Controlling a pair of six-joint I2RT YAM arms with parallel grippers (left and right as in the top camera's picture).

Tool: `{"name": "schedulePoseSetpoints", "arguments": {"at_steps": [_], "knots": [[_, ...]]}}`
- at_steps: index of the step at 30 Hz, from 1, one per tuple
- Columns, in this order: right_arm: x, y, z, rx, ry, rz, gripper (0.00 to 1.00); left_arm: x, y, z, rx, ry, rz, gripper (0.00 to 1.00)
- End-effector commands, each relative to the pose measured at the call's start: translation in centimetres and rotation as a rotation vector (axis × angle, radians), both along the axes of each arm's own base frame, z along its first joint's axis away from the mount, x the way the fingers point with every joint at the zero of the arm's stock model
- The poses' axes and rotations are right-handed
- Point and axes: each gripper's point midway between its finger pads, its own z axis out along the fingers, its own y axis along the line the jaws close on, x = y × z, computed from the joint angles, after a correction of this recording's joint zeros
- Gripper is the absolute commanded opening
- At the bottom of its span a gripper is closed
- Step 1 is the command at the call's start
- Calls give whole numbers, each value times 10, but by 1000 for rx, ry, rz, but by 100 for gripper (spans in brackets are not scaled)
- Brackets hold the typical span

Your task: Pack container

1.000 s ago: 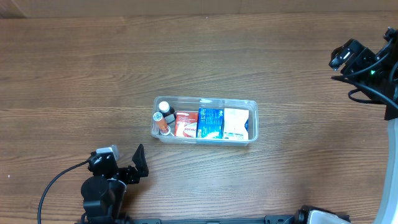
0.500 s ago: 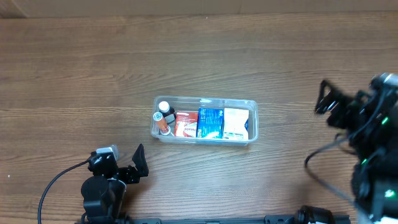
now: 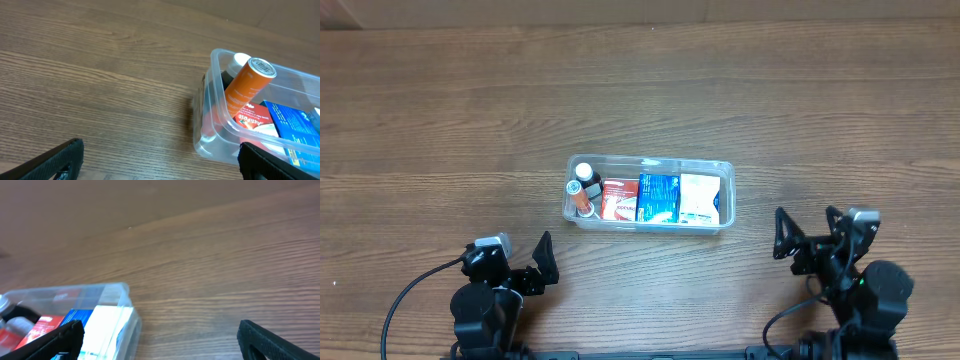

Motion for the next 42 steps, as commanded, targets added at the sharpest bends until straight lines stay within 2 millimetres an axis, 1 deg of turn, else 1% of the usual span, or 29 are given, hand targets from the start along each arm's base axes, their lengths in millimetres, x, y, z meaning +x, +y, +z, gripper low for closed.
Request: {"name": "schedulePoseSetpoints", "arguments": {"at_steps": [1,3,7,12,42], "knots": [[-6,12,-2,-14,-70,48,100,0,4,1,17,-12,14,100],[-8,17,-2,-21,-100,66,100,0,4,1,17,-12,14,100],[-8,18,-14,-24,-94,65,100,0,4,1,17,-12,14,100],[-6,17,-24,-23,-80,62,100,0,4,1,17,-12,14,100],[-6,17,-23,-24,-83,59,100,0,4,1,17,-12,14,100]]}}
